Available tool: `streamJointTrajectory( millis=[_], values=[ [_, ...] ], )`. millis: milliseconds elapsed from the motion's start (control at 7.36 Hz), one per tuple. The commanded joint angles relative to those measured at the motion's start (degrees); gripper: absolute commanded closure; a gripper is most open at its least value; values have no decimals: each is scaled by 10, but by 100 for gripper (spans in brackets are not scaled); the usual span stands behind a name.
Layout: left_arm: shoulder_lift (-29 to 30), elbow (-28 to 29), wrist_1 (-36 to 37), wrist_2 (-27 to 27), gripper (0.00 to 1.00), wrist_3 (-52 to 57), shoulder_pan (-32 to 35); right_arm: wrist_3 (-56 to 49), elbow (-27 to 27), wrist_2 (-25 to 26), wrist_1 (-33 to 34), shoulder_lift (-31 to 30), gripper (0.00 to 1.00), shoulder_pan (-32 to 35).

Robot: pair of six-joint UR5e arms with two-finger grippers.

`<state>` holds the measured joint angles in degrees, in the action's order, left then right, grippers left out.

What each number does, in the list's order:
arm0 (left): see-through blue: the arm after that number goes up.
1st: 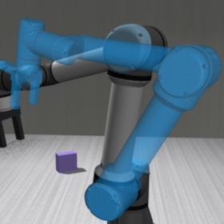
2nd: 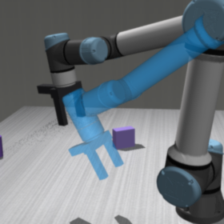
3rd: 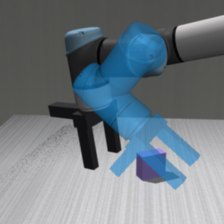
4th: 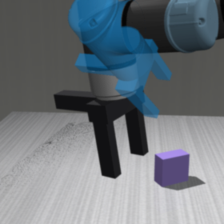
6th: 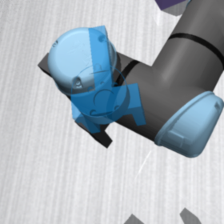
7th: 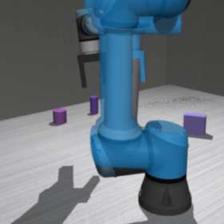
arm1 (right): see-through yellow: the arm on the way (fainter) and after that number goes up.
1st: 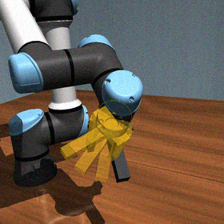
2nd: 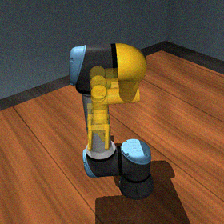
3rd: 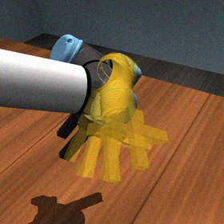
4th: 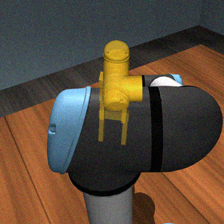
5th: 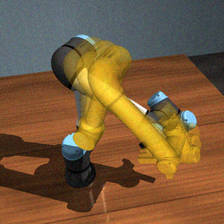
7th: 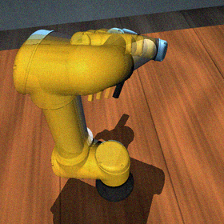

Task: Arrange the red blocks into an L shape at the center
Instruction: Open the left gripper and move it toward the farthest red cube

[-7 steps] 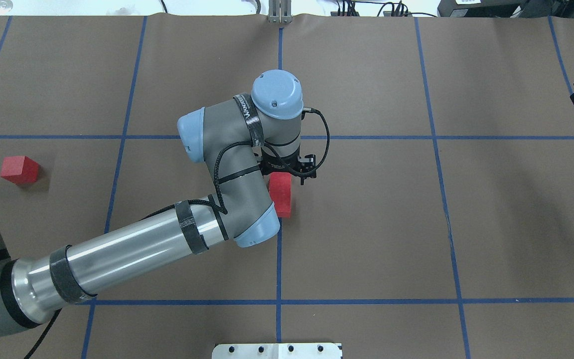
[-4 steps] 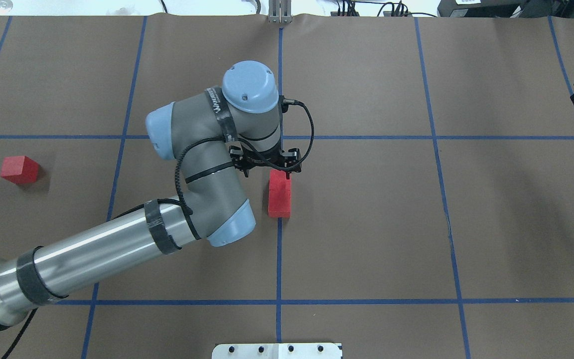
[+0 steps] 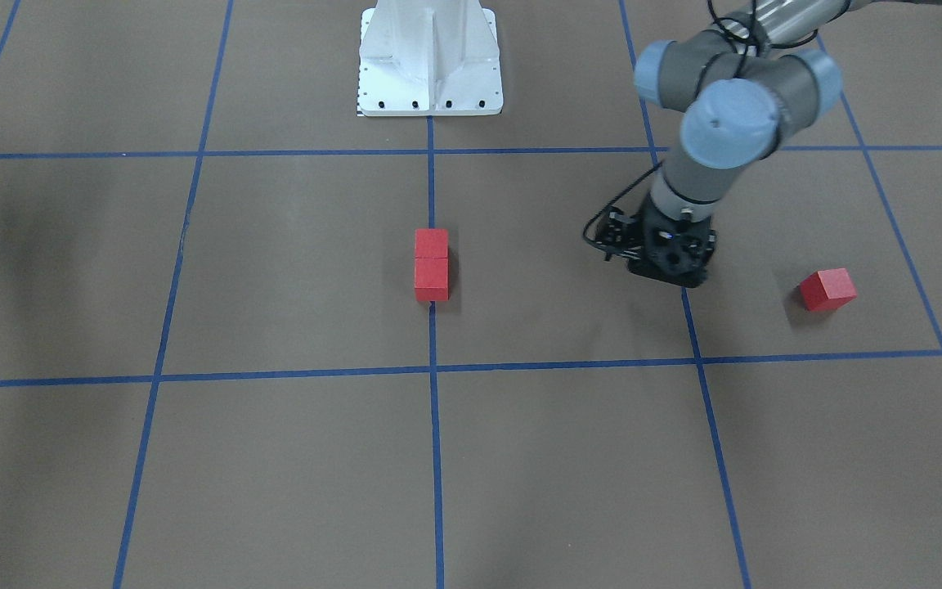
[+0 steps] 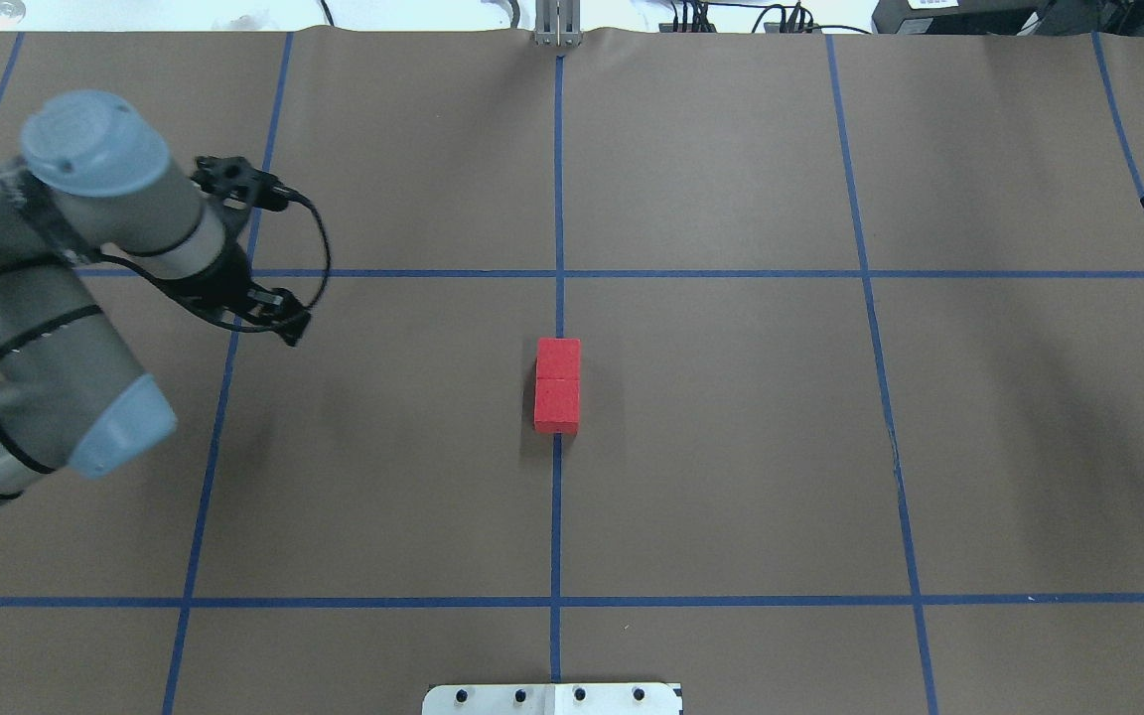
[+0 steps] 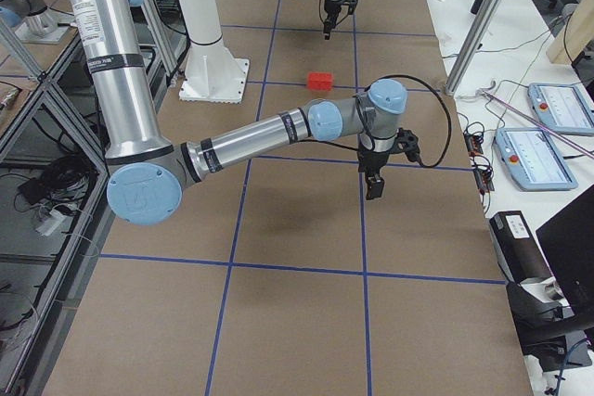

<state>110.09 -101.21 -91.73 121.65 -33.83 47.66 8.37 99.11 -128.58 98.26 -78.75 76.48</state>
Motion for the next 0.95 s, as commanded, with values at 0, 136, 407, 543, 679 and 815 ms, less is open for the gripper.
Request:
streamJointTrajectory(
  millis=[0, 136, 407, 543, 679, 815],
  values=[
    [-96, -11, -6, 9, 0, 41, 109, -1, 0, 0, 0, -6, 0, 2],
    [-129, -17, -31, -40, 0, 46, 137, -3, 0, 1, 0, -8, 0, 2],
    [-126, -18, -112, -39, 0, -26, 130, -5, 1, 1, 0, -8, 0, 8],
    [-128, -8, -190, -40, 0, -85, 113, -6, 0, 1, 0, -10, 0, 11],
    [-129, 27, -212, -41, 0, -78, 110, -7, 0, 2, 0, -14, 0, 12],
    [-140, 72, -251, -41, 0, -62, 110, -8, 0, 2, 0, -24, 0, 24]
  ],
)
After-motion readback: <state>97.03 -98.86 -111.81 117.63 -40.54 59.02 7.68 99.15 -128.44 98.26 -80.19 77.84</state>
